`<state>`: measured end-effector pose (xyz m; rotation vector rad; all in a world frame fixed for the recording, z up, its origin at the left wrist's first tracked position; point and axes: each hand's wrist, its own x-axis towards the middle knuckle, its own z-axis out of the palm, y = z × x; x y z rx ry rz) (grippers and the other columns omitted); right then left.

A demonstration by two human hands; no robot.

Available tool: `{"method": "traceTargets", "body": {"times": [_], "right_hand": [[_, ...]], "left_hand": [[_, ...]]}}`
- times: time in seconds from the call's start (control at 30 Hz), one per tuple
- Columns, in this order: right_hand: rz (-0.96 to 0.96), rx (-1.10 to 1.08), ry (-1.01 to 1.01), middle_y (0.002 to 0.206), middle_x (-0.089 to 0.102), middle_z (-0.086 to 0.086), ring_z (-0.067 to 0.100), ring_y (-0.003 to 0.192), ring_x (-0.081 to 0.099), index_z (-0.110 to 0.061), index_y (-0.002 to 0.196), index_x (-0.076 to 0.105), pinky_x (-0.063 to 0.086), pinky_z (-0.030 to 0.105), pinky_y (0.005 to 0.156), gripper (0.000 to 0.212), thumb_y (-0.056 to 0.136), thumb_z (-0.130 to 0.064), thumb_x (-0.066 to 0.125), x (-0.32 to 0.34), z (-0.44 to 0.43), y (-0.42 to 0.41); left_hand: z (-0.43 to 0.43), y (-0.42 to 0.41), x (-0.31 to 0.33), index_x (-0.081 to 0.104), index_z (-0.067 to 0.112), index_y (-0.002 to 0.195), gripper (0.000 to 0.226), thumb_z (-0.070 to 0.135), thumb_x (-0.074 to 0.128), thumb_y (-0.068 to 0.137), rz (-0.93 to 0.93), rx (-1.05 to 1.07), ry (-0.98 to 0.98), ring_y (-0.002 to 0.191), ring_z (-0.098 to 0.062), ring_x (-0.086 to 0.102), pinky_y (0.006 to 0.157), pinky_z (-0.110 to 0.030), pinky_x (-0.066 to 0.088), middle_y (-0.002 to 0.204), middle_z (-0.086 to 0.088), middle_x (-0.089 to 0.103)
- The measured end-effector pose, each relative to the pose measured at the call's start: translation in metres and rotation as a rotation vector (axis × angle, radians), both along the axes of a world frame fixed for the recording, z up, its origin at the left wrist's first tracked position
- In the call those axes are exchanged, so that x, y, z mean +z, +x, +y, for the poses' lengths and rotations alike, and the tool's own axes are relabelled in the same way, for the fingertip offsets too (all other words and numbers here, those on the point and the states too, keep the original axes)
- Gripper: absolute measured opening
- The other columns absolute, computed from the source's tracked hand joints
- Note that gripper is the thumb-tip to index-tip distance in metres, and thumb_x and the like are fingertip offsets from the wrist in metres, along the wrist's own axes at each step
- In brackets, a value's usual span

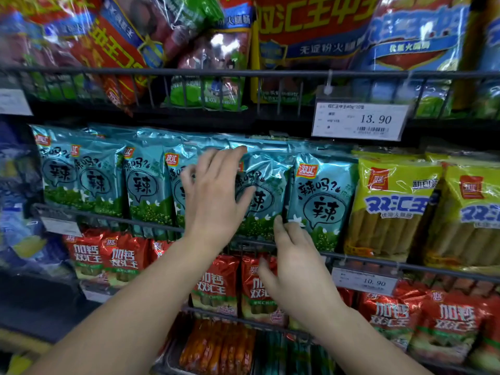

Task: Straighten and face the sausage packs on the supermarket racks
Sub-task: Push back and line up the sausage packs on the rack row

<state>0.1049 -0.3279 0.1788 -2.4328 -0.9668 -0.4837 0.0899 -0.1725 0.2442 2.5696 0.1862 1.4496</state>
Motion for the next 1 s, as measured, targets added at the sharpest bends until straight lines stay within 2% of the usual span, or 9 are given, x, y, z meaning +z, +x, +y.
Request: {"method": "traceTargets", "body": {"times": [0.07,0.13,0.23,0.3,0.47,0.6,0.73,0.87,1.0], "right_hand": [[-0.032,-0.028,-0.026,0.141,0.044,0.018,0.032,0.133,0.039,0.002,0.153,0.022,0.030,0.037,0.115,0.077,0.092,-0.033,0.053,-0.007,0.002,0.003],[-0.060,-0.038,-0.001,0.137,0.048,0.017,0.033,0.129,0.042,0.002,0.152,0.026,0.034,0.039,0.113,0.077,0.090,-0.034,0.053,-0.013,0.003,0.004],[-0.039,-0.022,0.058,0.142,0.044,0.012,0.027,0.132,0.034,-0.005,0.154,0.024,0.026,0.031,0.113,0.076,0.092,-0.034,0.056,-0.017,0.002,0.003],[-0.048,-0.023,0.075,0.140,0.046,0.009,0.024,0.129,0.033,-0.007,0.154,0.025,0.023,0.028,0.110,0.076,0.092,-0.035,0.057,-0.019,0.001,0.003],[-0.089,-0.063,0.053,0.131,0.052,0.007,0.026,0.121,0.043,-0.005,0.150,0.034,0.044,0.038,0.102,0.077,0.086,-0.039,0.059,-0.023,0.001,0.003],[-0.104,-0.064,0.078,0.126,0.050,0.002,0.023,0.118,0.045,-0.011,0.146,0.043,0.053,0.034,0.084,0.071,0.085,-0.040,0.062,-0.022,0.002,-0.001],[-0.136,-0.039,0.098,0.123,0.049,-0.001,0.020,0.117,0.046,-0.016,0.142,0.048,0.055,0.028,0.067,0.069,0.080,-0.037,0.071,-0.021,0.000,-0.005],[-0.149,-0.022,0.096,0.123,0.049,-0.001,0.022,0.118,0.049,-0.018,0.141,0.049,0.056,0.033,0.072,0.068,0.080,-0.037,0.071,-0.024,-0.001,-0.004],[-0.167,-0.014,0.119,0.121,0.051,0.000,0.024,0.115,0.052,-0.017,0.139,0.053,0.056,0.036,0.070,0.066,0.078,-0.034,0.073,-0.025,-0.005,-0.004]], "left_hand": [[0.004,0.003,-0.002,0.052,0.021,0.134,0.061,0.030,0.076,0.079,-0.037,0.091,0.142,0.128,-0.030,0.031,0.103,-0.049,0.024,0.138,-0.005,0.047],[0.005,0.004,-0.005,0.053,0.022,0.135,0.057,0.027,0.074,0.082,-0.043,0.089,0.220,0.128,-0.033,0.031,0.104,-0.054,0.026,0.137,-0.007,0.048],[0.007,0.004,-0.014,0.046,0.022,0.143,0.054,0.032,0.059,0.092,0.040,0.146,0.317,0.136,-0.031,0.032,0.110,-0.054,0.023,0.143,-0.002,0.049],[0.008,0.003,-0.021,0.036,0.023,0.150,0.056,0.037,0.045,0.097,0.132,0.179,0.351,0.146,-0.029,0.023,0.117,-0.055,0.015,0.154,0.001,0.038],[0.011,0.007,-0.019,0.020,0.027,0.155,0.058,0.041,0.026,0.099,0.256,0.147,0.325,0.152,-0.020,0.002,0.119,-0.059,0.004,0.163,0.003,0.019],[0.018,0.005,-0.013,0.015,0.030,0.155,0.065,0.050,0.031,0.095,0.334,0.062,0.292,0.151,-0.016,-0.010,0.117,-0.063,0.000,0.165,0.007,0.009],[0.024,-0.002,-0.010,0.012,0.032,0.156,0.073,0.053,0.042,0.093,0.380,-0.003,0.288,0.149,-0.013,-0.019,0.115,-0.067,0.001,0.165,0.009,0.001],[0.023,-0.012,-0.013,0.002,0.030,0.157,0.080,0.050,0.047,0.093,0.376,-0.016,0.294,0.147,-0.016,-0.024,0.116,-0.065,-0.001,0.164,0.009,-0.013],[0.025,-0.024,-0.023,0.014,0.029,0.156,0.074,0.043,0.049,0.093,0.330,-0.044,0.320,0.151,-0.017,-0.013,0.119,-0.059,0.005,0.165,0.007,-0.004]]}}
